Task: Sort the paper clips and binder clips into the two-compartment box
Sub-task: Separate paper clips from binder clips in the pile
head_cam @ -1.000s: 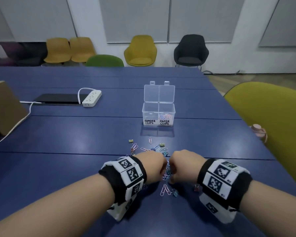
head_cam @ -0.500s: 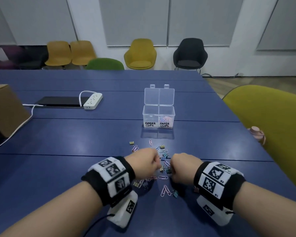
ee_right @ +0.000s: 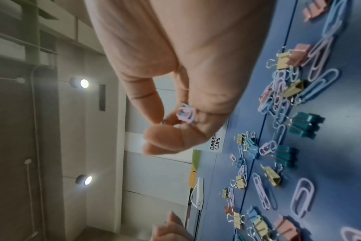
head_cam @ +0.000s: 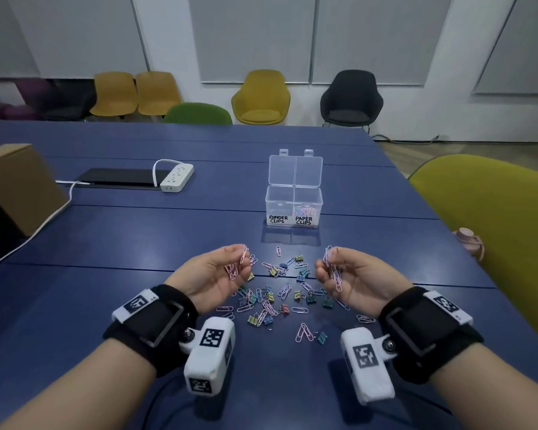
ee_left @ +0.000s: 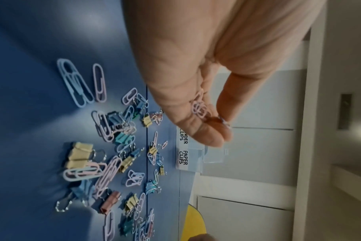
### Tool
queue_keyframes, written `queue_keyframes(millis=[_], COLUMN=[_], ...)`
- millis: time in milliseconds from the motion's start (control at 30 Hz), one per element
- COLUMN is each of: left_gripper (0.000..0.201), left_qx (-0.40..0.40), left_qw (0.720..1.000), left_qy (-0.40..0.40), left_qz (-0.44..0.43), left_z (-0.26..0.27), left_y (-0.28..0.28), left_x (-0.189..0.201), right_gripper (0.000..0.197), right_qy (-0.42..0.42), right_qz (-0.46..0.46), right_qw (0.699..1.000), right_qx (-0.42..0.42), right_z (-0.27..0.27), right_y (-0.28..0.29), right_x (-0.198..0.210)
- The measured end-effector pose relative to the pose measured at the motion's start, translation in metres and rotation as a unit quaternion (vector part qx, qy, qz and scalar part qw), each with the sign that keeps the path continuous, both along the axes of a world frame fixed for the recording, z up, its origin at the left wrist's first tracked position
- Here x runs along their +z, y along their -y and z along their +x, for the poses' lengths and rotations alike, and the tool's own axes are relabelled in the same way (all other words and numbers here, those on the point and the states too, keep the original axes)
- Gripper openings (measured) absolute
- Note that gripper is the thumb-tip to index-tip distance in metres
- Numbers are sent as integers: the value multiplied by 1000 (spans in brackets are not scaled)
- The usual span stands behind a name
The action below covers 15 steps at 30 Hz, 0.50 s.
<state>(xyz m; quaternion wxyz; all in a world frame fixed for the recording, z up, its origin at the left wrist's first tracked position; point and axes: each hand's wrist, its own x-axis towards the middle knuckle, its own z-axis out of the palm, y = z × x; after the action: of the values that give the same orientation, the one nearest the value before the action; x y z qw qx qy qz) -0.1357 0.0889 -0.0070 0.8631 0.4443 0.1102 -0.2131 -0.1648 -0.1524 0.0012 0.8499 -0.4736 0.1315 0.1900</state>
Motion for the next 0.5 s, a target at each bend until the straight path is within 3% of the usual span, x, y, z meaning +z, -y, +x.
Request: queue_keyframes(millis=[67, 133, 200, 233, 267, 333, 367, 400, 433, 500], left_gripper=[17, 20, 11, 8, 16, 37, 42, 43, 42, 35], left_qx=[11, 13, -5, -25, -47, -88, -109, -136, -169, -240], left_qw=[1000, 999, 999, 998, 995, 978, 960, 933, 893, 776], left_qy=[-13, -28, -38, -40, -39, -22, -2, 30, 68, 152], left_qz=[-16, -25, 4, 35, 79, 188, 257, 333, 412, 564], left_z=[1, 3, 5, 5, 4, 4, 3, 2, 2, 1], left_y=[-5, -11, -16, -17, -18, -20, -21, -23, -25, -30], left_x=[2, 2, 2, 2, 1, -1, -2, -2, -2, -2], right_gripper=[10, 23, 19, 14, 19, 29, 29, 28, 26, 29], right_qy=[12, 31, 27, 19, 10, 16, 36, 64, 96, 150], right_qz=[21, 60, 63, 41, -4, -163, -277, -404, -524, -674], right_qw=[1000, 998, 997, 999, 999, 983, 951, 892, 805, 629], right_qx=[-13, 5, 20, 28, 37, 82, 129, 194, 262, 357], right_z=[0, 0, 2, 4, 6, 10, 11, 10, 8, 4], right_y=[-3, -4, -7, -9, -12, -16, -18, -21, -22, -29], right_x=[-3, -5, -4, -5, -7, -9, -9, -7, -5, -1])
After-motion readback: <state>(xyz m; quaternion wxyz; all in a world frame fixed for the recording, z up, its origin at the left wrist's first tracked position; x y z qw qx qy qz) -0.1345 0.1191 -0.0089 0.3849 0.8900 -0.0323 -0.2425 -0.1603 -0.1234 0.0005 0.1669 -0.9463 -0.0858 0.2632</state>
